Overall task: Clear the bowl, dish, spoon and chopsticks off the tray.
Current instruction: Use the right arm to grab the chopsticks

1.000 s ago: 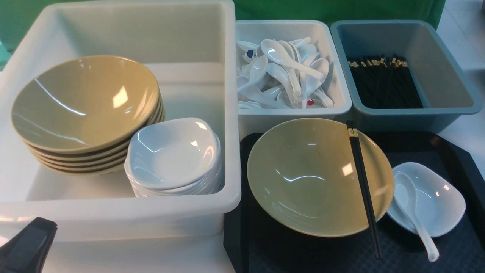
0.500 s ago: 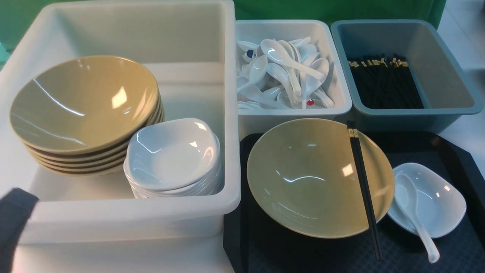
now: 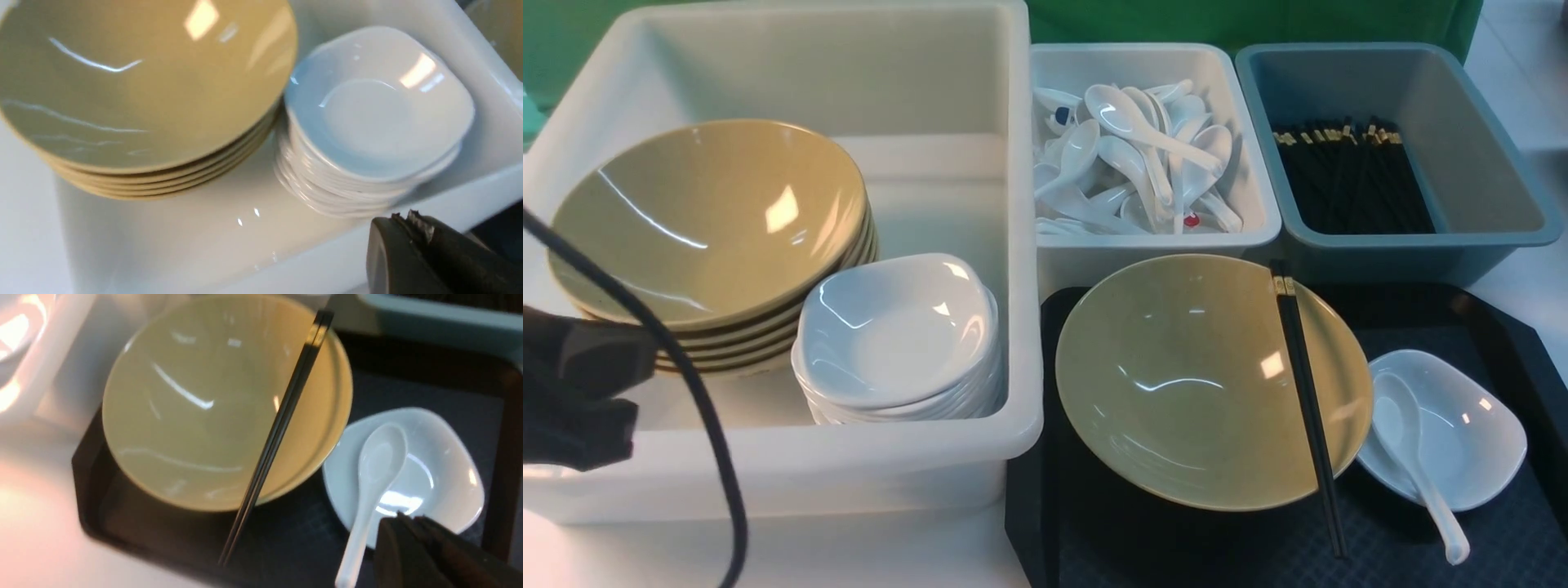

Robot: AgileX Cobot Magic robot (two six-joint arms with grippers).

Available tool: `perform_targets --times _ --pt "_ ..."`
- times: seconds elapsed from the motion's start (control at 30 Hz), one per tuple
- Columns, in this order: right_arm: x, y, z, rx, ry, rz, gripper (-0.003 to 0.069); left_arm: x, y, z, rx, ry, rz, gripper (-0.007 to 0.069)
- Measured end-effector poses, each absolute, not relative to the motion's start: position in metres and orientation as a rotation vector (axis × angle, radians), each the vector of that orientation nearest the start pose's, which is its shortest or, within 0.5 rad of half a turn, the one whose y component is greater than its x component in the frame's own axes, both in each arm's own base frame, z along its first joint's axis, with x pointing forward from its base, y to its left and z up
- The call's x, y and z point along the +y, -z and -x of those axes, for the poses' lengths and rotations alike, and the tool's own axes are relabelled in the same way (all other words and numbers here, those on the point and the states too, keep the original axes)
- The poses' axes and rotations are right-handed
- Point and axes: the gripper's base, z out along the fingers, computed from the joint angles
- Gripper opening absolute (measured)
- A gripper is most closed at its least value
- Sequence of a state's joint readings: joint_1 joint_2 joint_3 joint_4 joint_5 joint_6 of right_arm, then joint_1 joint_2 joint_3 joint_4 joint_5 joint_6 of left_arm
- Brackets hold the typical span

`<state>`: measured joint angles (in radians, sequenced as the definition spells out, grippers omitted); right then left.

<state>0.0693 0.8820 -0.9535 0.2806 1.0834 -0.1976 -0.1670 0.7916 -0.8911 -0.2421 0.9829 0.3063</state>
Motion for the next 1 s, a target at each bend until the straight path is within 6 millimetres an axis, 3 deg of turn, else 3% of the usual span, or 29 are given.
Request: perform_targets --times 0.17,0.3,0.4,0.47,0.53,0.57,0.6,0.67,0.77,1.0 --pt "0.062 -0.36 -0.176 2.605 -0.343 0.472 0.006 -0.086 -0.357 -0.147 2.295 0.299 -0.89 -0.0015" --pt "0.089 -0.358 -0.19 2.654 -0.261 0.552 0.0078 -0.115 -0.352 -0.153 2.24 0.338 -1.067 -0.0015" --pt "0.12 -0.348 -0.209 2.715 -0.087 0.615 0.0137 -0.142 -0.344 -0.155 2.187 0.377 -1.177 -0.0015" --pt "0.133 -0.342 -0.216 2.729 -0.048 0.628 0.0183 -0.15 -0.341 -0.154 2.181 0.39 -1.212 -0.0015" --pt "0.151 -0.329 -0.234 2.774 -0.006 0.605 0.029 -0.161 -0.336 -0.149 2.176 0.408 -1.282 -0.0015" --pt "0.157 -0.322 -0.243 2.8 0.012 0.57 0.0349 -0.163 -0.334 -0.148 2.179 0.412 -1.304 -0.0015" --pt "0.158 -0.321 -0.244 2.804 0.017 0.564 0.0349 -0.164 -0.334 -0.147 2.182 0.413 -1.309 -0.0015" --pt "0.164 -0.305 -0.259 2.843 0.081 0.504 0.0456 -0.165 -0.332 -0.142 2.203 0.417 -1.35 -0.0015" --pt "0.166 -0.29 -0.27 2.877 0.114 0.456 0.0548 -0.163 -0.329 -0.139 2.239 0.414 -1.384 -0.0015" --pt "0.161 -0.277 -0.293 2.83 0.044 0.284 0.0582 -0.159 -0.327 -0.136 2.284 0.399 -1.425 -0.0015"
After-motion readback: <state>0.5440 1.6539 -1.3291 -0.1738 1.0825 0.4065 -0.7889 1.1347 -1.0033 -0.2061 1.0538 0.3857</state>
